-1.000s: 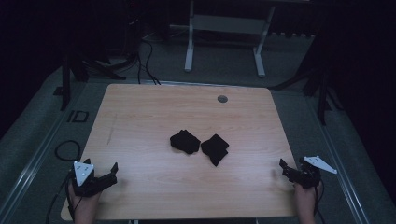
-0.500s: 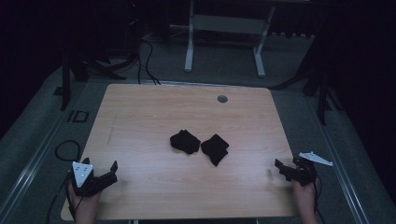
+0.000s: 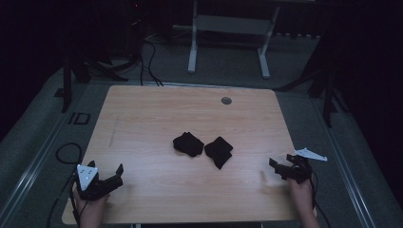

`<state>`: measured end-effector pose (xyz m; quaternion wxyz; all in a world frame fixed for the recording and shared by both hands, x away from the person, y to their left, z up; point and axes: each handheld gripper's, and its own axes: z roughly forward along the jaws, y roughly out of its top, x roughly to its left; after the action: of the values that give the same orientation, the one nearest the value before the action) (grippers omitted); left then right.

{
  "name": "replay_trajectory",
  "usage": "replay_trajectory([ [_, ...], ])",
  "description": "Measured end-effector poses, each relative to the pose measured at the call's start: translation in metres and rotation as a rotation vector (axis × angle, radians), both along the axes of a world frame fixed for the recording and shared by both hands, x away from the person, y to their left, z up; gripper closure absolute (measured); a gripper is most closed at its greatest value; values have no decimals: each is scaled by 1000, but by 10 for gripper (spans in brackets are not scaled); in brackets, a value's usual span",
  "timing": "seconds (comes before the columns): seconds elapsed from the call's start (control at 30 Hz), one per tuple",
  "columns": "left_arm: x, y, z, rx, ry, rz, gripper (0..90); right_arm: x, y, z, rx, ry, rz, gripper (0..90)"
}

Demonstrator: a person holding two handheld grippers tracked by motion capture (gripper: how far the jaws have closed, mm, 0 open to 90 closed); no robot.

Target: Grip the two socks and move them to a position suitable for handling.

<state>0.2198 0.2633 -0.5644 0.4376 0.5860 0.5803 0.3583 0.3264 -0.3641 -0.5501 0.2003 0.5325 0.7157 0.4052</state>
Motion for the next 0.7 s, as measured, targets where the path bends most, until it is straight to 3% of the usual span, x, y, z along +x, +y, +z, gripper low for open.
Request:
replay_trajectory([
  [0.03,0,0,0,-32,4,-14,21,4,9,0,-16,9,34,132],
  [0.17,-1,-2,3,-31,23,-33,21,10,23,1,-28,16,93,132],
  [0.27,-2,-4,4,-24,32,-85,21,18,43,5,-4,3,167,129],
  [0.33,-2,-5,4,-23,43,-90,21,20,48,6,3,-4,181,129],
  [0.37,-1,-7,3,-33,60,-106,21,23,59,8,33,-4,216,126],
  [0.43,0,-8,2,-36,65,-106,21,24,64,9,40,-1,215,131],
  [0.47,0,-9,2,-28,65,-116,21,28,77,11,32,8,212,133],
  [0.57,0,-9,2,-20,58,-112,21,31,88,12,47,-2,251,133],
  [0.7,0,-10,2,-5,58,-120,21,35,113,16,3,-19,306,165],
])
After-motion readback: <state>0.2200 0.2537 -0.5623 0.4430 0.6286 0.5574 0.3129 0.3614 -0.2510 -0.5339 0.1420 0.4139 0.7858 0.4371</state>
